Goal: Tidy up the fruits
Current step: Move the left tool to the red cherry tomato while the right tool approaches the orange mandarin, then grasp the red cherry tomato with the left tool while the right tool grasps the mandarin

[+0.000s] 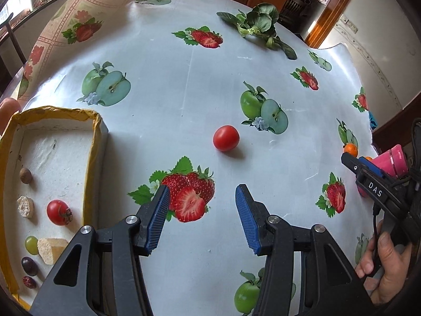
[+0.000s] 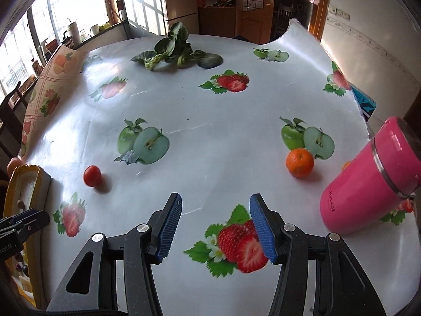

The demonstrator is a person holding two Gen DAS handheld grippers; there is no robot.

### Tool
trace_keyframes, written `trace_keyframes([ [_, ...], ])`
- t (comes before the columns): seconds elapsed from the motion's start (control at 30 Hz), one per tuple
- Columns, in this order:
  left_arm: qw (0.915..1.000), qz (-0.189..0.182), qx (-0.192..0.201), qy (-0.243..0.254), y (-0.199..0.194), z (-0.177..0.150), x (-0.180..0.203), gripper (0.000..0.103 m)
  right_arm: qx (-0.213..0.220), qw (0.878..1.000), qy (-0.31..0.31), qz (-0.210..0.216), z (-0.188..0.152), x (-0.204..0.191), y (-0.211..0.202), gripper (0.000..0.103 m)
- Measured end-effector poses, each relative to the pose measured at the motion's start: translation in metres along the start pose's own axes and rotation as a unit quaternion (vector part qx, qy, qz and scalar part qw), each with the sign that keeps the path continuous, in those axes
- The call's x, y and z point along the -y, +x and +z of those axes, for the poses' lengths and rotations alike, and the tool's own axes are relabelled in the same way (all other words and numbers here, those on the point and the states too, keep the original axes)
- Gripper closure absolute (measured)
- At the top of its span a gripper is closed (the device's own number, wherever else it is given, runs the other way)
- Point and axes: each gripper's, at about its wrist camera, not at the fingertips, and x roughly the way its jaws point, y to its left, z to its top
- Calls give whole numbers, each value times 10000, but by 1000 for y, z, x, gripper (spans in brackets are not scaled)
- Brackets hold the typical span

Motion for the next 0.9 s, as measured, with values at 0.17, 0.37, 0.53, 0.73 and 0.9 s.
trace_keyframes([
  [0.17,10000,-19,-50,30,20,15,15,53,-226,9967,-235,-739,27,17,30,47],
  [0.37,9999,69,-42,132,41,32,28,53,-442,9914,-399,-1165,39,25,58,50],
  [0.53,9995,208,-145,192,67,40,31,53,-552,9872,-496,-1415,44,27,72,49],
  [0.73,9970,490,37,591,80,38,38,53,-602,9691,-1217,-2062,45,22,89,70],
  [0.9,9971,351,13,673,78,41,34,75,-396,9617,-1603,-2187,42,15,84,88],
])
